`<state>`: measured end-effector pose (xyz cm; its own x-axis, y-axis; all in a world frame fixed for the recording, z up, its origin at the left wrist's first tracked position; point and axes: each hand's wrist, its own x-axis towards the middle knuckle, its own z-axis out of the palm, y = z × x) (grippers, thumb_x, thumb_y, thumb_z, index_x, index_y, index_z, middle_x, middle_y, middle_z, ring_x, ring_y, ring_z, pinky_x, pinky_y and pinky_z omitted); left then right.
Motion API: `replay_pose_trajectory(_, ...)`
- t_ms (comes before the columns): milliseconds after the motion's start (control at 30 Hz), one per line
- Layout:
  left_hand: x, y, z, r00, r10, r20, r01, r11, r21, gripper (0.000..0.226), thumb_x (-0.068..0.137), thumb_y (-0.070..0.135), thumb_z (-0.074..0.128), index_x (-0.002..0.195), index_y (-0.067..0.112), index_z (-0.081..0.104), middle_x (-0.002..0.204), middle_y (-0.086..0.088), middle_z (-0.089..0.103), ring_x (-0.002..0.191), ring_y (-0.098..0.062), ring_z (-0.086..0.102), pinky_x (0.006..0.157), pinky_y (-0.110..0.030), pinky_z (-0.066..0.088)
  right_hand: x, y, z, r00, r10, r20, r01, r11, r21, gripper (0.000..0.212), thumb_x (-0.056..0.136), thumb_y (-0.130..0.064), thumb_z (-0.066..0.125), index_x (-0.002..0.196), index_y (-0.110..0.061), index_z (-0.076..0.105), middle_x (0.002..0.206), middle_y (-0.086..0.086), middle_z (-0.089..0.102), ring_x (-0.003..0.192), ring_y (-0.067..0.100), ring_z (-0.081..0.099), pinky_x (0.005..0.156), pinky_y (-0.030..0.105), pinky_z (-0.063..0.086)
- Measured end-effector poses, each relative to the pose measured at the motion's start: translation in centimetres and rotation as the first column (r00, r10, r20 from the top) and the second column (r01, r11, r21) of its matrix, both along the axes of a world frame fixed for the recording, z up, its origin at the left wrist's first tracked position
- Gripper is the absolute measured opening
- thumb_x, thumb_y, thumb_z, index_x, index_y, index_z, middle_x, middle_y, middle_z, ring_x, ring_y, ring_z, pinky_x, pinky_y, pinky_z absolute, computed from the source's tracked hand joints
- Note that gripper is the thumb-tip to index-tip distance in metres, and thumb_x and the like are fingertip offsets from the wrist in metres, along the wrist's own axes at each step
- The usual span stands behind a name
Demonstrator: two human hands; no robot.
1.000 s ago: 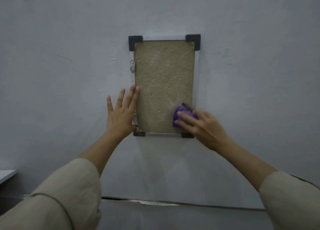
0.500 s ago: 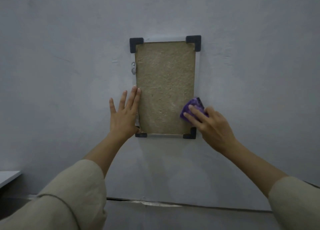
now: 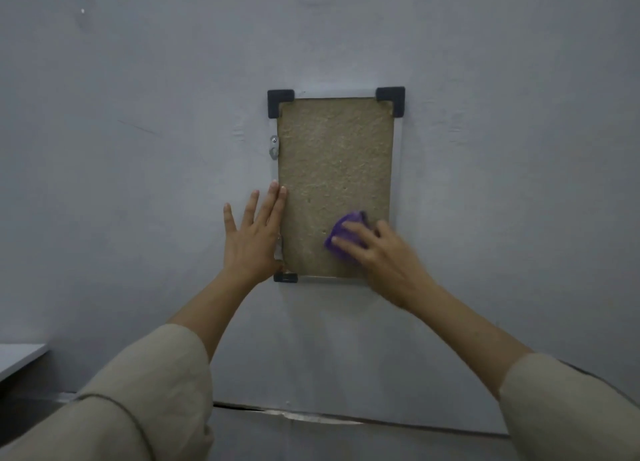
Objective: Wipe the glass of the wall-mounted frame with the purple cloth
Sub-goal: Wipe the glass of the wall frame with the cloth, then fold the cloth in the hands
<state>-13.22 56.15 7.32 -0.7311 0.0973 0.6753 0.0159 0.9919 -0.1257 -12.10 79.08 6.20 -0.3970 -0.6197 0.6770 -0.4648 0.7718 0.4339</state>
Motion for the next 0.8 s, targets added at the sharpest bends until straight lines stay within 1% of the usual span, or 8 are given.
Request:
replay_pose_trajectory(67,0.5,-0.2,0.6,0.997,-0.072,0.001,0.072,0.997,0.035,0.109,0.076,0.053,0.066,0.147,0.026,-0.012,0.157,0.003,-0.015,0.144,-0.023,-0.01,0.112,-0.058,-0.003,0.4,-1.1,-1.2,0.987,0.105,0.124,-0.101,0.994,-0.036,0.066,0.081,0.0,0.057,0.14,-0.02,0.037,0.147,0.011,0.034,0.109,0.033,0.043,0.087,0.039,0.047)
replay_pose_trajectory(167,2.5,0.1,1.6,0.934,-0.339,-0.114,0.357,0.869,0.343,0.057,0.09,0.041,0.054,0.14,0.021,0.038,0.15,-0.002,0.035,0.136,-0.021,0.032,0.11,-0.039,0.028,0.8,-3.9,-1.0,0.918,0.351,0.187,-0.22,0.84,-0.497,0.073,0.078,0.005,0.06,0.143,-0.015,0.033,0.143,0.015,0.032,0.122,0.029,0.038,0.096,0.027,0.043)
replay_pose_trajectory(267,5.3,0.2,2.4,0.824,-0.534,-0.189,0.411,0.332,0.849,0.03,0.095,0.043,0.044,0.106,0.025,0.064,0.114,-0.005,0.066,0.094,-0.016,0.064,0.078,-0.026,0.051,1.7,-7.4,0.1,0.825,0.537,0.175,-0.221,0.592,-0.775,0.076,0.078,0.008,0.06,0.144,-0.012,0.027,0.139,0.014,0.032,0.123,0.022,0.039,0.086,0.002,0.033)
replay_pose_trajectory(333,6.7,-0.8,2.5,0.762,-0.625,-0.173,0.315,0.123,0.941,0.029,0.091,0.047,0.049,0.101,0.025,0.064,0.103,-0.007,0.069,0.086,-0.019,0.07,0.068,-0.027,0.057,2.4,-9.6,0.5,0.769,0.614,0.179,-0.209,0.505,-0.837,0.078,0.08,0.004,0.062,0.145,-0.012,0.023,0.14,0.013,0.032,0.125,0.019,0.038,0.092,0.007,0.033)
replay_pose_trajectory(500,9.9,-5.3,1.9,0.79,-0.578,-0.205,0.371,0.185,0.91,0.029,0.083,0.021,0.068,0.107,0.01,0.057,0.101,-0.007,0.069,0.09,-0.016,0.069,0.074,-0.03,0.059,4.5,-14.5,0.6,0.549,0.788,0.278,-0.215,0.455,-0.864,0.082,0.078,0.0,0.067,0.144,-0.018,0.022,0.139,0.007,0.038,0.12,0.019,0.046,0.091,0.028,0.048)
replay_pose_trajectory(600,12.1,-8.2,1.4,0.812,-0.552,-0.189,0.356,0.212,0.91,0.026,0.087,0.02,0.063,0.108,0.007,0.054,0.102,-0.009,0.068,0.091,-0.017,0.068,0.07,-0.027,0.058,5.5,-17.1,0.3,0.264,0.892,0.367,-0.184,0.42,-0.889,0.089,0.074,-0.007,0.075,0.142,-0.027,0.021,0.127,-0.002,0.045,0.106,0.013,0.052,0.074,0.02,0.054)
replay_pose_trajectory(700,14.3,-11.3,0.4,0.856,-0.479,-0.195,0.339,0.237,0.91,0.027,0.091,0.023,0.057,0.113,0.008,0.052,0.105,-0.01,0.067,0.092,-0.018,0.067,0.07,-0.026,0.058,6.3,-19.5,-0.1,-0.01,0.917,0.398,-0.051,0.397,-0.917,0.092,0.07,-0.021,0.08,0.141,-0.031,0.022,0.121,-0.004,0.048,0.104,0.014,0.056,0.077,0.027,0.057)
replay_pose_trajectory(800,17.1,-14.6,-0.7,0.886,-0.425,-0.183,0.316,0.267,0.91,0.022,0.092,0.024,0.054,0.111,0.013,0.052,0.105,-0.005,0.065,0.092,-0.016,0.067,0.073,-0.028,0.059,7.1,-23.0,-1.0,-0.046,0.937,0.345,0.019,0.347,-0.938,0.076,0.072,-0.02,0.079,0.135,-0.023,0.037,0.118,0.004,0.056,0.102,0.019,0.061,0.078,0.037,0.059)
